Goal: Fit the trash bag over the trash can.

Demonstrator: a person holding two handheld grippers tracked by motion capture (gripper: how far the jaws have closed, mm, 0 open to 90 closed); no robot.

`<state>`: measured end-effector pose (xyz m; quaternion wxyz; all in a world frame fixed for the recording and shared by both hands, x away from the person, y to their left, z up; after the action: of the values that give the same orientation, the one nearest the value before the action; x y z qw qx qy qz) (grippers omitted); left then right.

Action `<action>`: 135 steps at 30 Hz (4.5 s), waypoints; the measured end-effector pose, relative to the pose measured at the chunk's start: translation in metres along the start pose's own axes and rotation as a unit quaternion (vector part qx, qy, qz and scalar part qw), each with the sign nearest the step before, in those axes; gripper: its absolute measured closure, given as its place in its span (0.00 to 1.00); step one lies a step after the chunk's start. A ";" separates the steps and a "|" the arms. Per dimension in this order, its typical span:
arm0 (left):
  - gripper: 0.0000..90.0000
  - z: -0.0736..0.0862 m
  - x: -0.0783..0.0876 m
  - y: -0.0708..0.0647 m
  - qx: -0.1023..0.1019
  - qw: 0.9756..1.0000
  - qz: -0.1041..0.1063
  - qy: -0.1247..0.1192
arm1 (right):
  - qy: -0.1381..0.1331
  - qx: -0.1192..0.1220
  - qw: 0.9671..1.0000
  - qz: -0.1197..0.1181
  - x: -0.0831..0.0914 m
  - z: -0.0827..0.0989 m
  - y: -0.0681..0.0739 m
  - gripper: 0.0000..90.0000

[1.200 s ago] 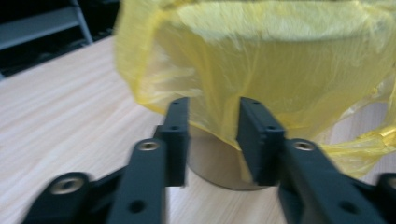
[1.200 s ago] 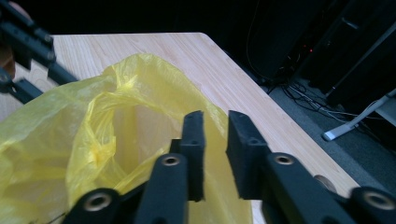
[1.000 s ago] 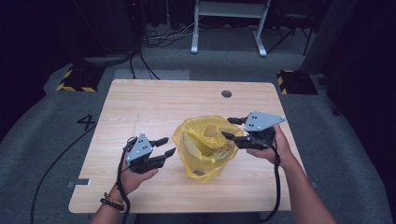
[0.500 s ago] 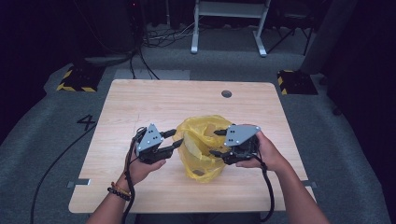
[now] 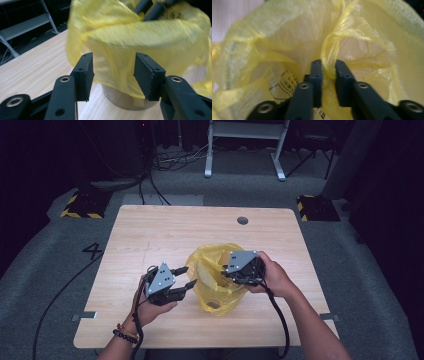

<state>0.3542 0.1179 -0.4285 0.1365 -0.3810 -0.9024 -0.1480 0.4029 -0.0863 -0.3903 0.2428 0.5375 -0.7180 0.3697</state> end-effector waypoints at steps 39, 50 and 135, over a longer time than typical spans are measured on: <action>1.00 0.030 -0.028 -0.024 -0.029 0.996 0.060 0.061 | -0.083 -0.288 0.951 0.071 -0.001 0.039 -0.104 0.91; 1.00 0.036 -0.029 -0.023 -0.035 0.994 0.071 0.073 | -0.082 -0.342 0.936 0.012 -0.009 0.067 -0.097 0.97; 1.00 0.051 -0.029 -0.044 -0.060 0.991 0.082 0.090 | -0.115 -0.316 0.942 0.008 -0.025 0.059 -0.093 0.98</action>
<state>0.3351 0.0889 -0.4929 0.2059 -0.4466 -0.8415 -0.2237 0.5022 -0.1321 -0.4203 0.3135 0.4663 -0.8250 0.0610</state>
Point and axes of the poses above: each handheld gripper's, and its own axes: x roughly backward along the jaws, z roughly out of its underside, y roughly to its left, the point moved 5 cm from there along -x, roughly forward along the jaws, and after that the axes turned 6 degrees about -z, right-handed, at the moved point
